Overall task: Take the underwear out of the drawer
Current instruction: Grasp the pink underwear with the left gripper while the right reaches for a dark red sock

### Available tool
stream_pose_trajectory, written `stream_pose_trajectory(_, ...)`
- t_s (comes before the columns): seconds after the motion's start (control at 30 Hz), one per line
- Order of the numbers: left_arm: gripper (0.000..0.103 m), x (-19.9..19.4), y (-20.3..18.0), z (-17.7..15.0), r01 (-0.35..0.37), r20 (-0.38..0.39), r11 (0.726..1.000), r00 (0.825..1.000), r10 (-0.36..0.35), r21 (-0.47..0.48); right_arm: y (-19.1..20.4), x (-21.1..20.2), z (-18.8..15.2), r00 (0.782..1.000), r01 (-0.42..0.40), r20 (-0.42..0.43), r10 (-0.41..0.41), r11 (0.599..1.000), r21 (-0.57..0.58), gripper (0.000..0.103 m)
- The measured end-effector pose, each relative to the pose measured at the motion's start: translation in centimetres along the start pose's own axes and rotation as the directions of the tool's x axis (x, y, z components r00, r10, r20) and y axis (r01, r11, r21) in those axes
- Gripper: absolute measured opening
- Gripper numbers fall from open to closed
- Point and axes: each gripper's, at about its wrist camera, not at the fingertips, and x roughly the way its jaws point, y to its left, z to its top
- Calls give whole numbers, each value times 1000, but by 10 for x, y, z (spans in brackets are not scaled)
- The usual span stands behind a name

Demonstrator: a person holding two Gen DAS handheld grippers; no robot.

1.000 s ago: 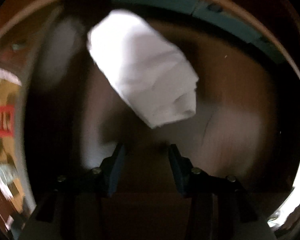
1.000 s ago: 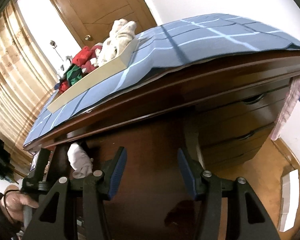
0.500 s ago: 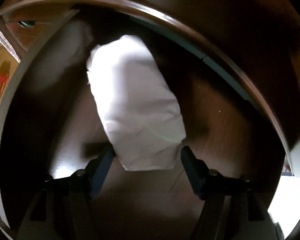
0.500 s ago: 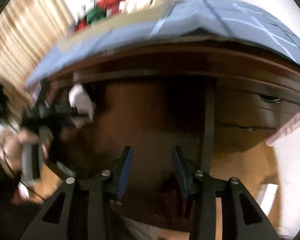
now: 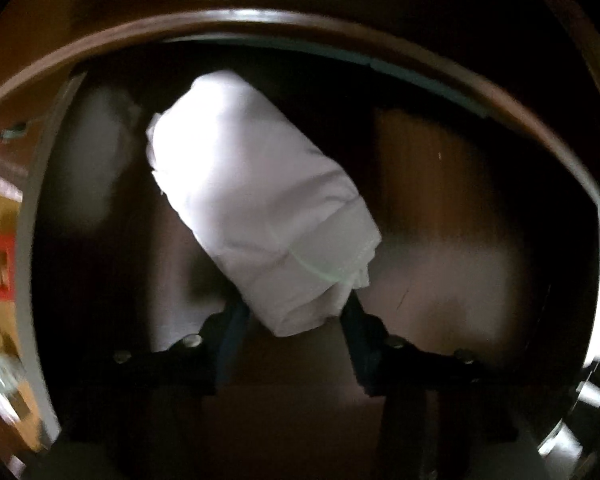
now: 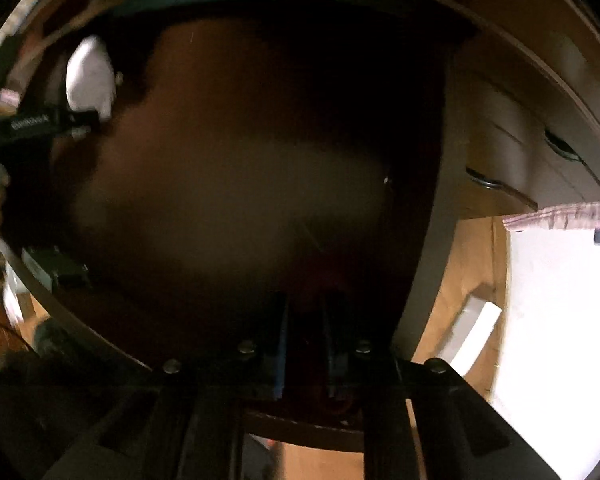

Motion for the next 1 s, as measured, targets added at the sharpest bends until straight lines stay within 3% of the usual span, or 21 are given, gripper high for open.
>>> stream_pose_trajectory(0.2,43,-9,5,-1,-3,-48,975,999,14,221,1,8,1,995,-38,-95,37,999,-13,8)
stream_pose_trajectory(0.33,41,-13,-4,6,7,-80,933,996,24,359,1,10,8,986,-137,-89,142,989,55,8)
stream_pose_trajectory(0.37,41,-15,-5,6,11,-84,922,996,23,386,0,11,10,971,-218,-75,225,972,86,8)
stream_pose_trajectory(0.43,41,-20,-7,4,53,-108,914,994,-11,402,-4,9,14,940,-332,-31,340,933,140,8)
stream_pose_trajectory(0.5,41,-24,-3,14,91,-121,912,992,-45,400,-9,-4,17,917,-399,54,396,905,146,8)
stream_pose_trajectory(0.57,41,-30,1,18,106,-121,907,991,-61,408,-13,-21,16,924,-381,94,371,915,136,8)
stream_pose_trajectory(0.67,46,-43,6,26,130,-98,896,990,-97,424,-14,-35,14,957,-290,45,287,950,113,10)
stream_pose_trajectory(0.73,50,-53,10,27,150,-79,894,988,-129,422,-17,-42,12,965,-260,42,257,959,108,11)
stream_pose_trajectory(0.83,53,-64,17,37,196,-74,895,981,-181,401,-26,-46,13,942,-331,98,320,933,140,18)
stream_pose_trajectory(0.9,56,-70,23,46,210,-79,898,978,-194,388,-36,-47,14,900,-429,158,406,890,155,31)
stream_pose_trajectory(0.93,58,-72,26,45,211,-75,901,978,-197,380,-34,-50,17,890,-448,178,421,880,159,35)
stream_pose_trajectory(0.97,62,-73,31,43,208,-65,904,978,-199,374,-33,-49,17,889,-447,188,418,881,155,43)
stream_pose_trajectory(1.0,64,-72,30,32,205,-50,909,978,-201,364,-30,-48,18,902,-419,180,393,898,138,45)
